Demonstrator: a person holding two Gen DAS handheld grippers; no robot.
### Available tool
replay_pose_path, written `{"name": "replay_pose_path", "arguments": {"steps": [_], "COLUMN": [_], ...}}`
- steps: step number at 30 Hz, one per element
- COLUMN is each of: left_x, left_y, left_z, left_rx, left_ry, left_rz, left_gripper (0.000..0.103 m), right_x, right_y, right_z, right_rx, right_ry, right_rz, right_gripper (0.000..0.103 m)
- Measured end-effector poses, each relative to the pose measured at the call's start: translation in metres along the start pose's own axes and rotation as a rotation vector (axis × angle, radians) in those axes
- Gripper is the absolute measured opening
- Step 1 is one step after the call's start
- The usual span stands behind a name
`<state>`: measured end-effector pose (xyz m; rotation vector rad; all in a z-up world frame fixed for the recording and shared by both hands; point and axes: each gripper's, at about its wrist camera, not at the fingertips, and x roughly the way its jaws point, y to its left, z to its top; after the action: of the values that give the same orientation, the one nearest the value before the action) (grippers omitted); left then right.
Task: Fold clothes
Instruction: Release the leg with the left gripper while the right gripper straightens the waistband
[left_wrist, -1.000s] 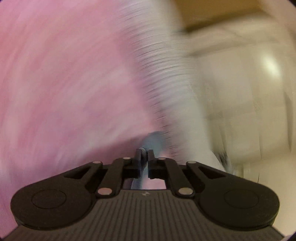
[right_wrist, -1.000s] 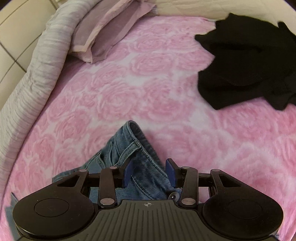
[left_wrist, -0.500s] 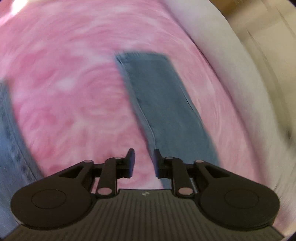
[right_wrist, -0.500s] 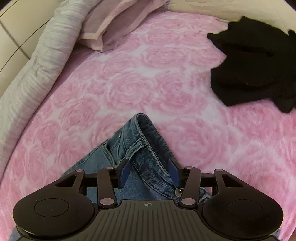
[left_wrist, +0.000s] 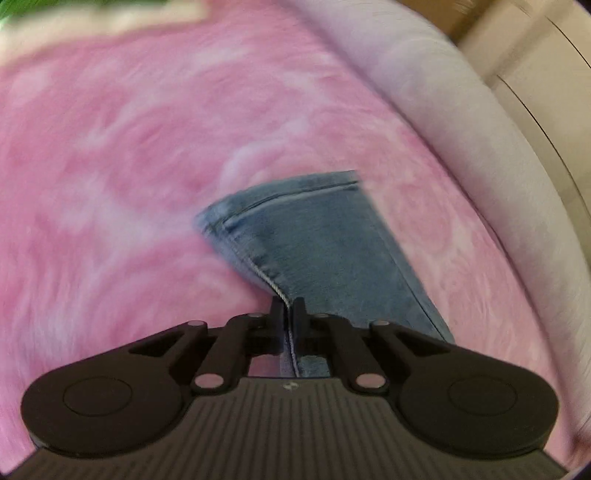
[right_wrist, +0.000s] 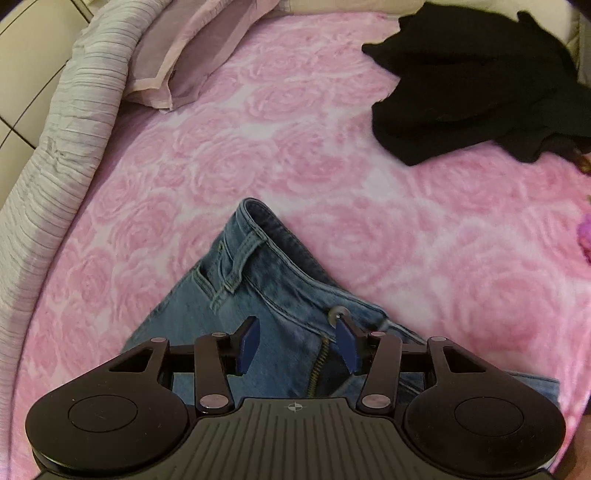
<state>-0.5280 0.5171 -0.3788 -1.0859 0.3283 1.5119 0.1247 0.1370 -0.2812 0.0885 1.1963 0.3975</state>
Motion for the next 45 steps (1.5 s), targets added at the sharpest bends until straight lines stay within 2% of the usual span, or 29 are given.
{"name": "replay_pose_path", "arguments": {"steps": [4,5,6,9,10,11,12,17,20,23,26,28,31,33,36,38,41,43,44,45], "left_x": [-0.046,-0.053,-0.052,-0.006,0.01,0.015,0.008,-0.038,-0.069,-0.092,-0.112,-0.121,-0.133,-0.143,-0.155,-0.158,-0.157,-0.157,-0.156,-0.156], "left_y": [-0.023,-0.022,-0.017,0.019,0.032,0.042,0.046,0.04,0.03,-0.006,-0.057,-0.088,-0.135,-0.17,-0.212,-0.231,-0.238,-0.241,-0.242,-0.244], "left_z": [0.017,0.019,0.021,0.019,0.015,0.011,0.008,-0.009,-0.019,-0.044,-0.079,-0.105,-0.14,-0.165,-0.2,-0.22,-0.238,-0.246,-0.249,-0.253], "left_rx": [0.268,0.344,0.394,0.381,0.338,0.284,0.243,0.15,0.107,0.157,0.219,0.221,0.217,0.251,0.324,0.345,0.307,0.285,0.283,0.283], "left_ry": [-0.183,-0.227,-0.236,-0.07,0.005,0.024,-0.01,-0.07,-0.031,0.051,0.108,0.138,0.187,0.21,0.222,0.228,0.239,0.24,0.24,0.239], "left_rz": [-0.116,-0.116,-0.105,-0.006,0.049,0.066,0.06,0.139,0.104,0.042,-0.026,-0.072,-0.16,-0.218,-0.266,-0.275,-0.268,-0.257,-0.249,-0.24], "left_gripper": [0.003,0.003,0.005,0.012,0.016,0.017,0.02,0.02,0.02,0.02,0.02,0.02,0.02,0.02,0.02,0.019,0.019,0.019,0.019,0.019], "right_x": [-0.016,-0.021,-0.023,-0.023,-0.021,-0.019,-0.018,-0.019,-0.024,-0.023,-0.018,-0.005,0.019,0.033,0.054,0.06,0.063,0.068,0.073,0.084], "right_y": [-0.003,-0.004,-0.004,-0.005,-0.006,-0.007,-0.008,-0.026,-0.047,-0.069,-0.077,-0.07,-0.056,-0.05,-0.054,-0.059,-0.06,-0.051,-0.043,-0.036], "right_z": [-0.009,-0.011,-0.014,-0.022,-0.025,-0.028,-0.032,-0.031,-0.022,-0.006,0.008,0.019,0.035,0.046,0.064,0.077,0.09,0.093,0.091,0.085], "right_rx": [-0.001,-0.001,-0.005,-0.027,-0.034,-0.042,-0.049,-0.091,-0.096,-0.085,-0.112,-0.176,-0.311,-0.385,-0.394,-0.364,-0.309,-0.321,-0.361,-0.438], "right_ry": [-0.034,-0.044,-0.048,-0.044,-0.036,-0.028,-0.019,-0.012,-0.026,-0.028,-0.038,-0.027,-0.005,0.018,0.112,0.166,0.213,0.237,0.243,0.229], "right_rz": [-0.014,-0.013,-0.01,-0.005,-0.003,0.0,0.002,0.026,0.046,0.083,0.188,0.269,0.311,0.333,0.405,0.476,0.599,0.675,0.675,0.605], "right_gripper": [0.05,0.05,0.05,0.05,0.05,0.05,0.05,0.05,0.05,0.05,0.05,0.05,0.049,0.039,0.034,0.034,0.035,0.034,0.034,0.027]}}
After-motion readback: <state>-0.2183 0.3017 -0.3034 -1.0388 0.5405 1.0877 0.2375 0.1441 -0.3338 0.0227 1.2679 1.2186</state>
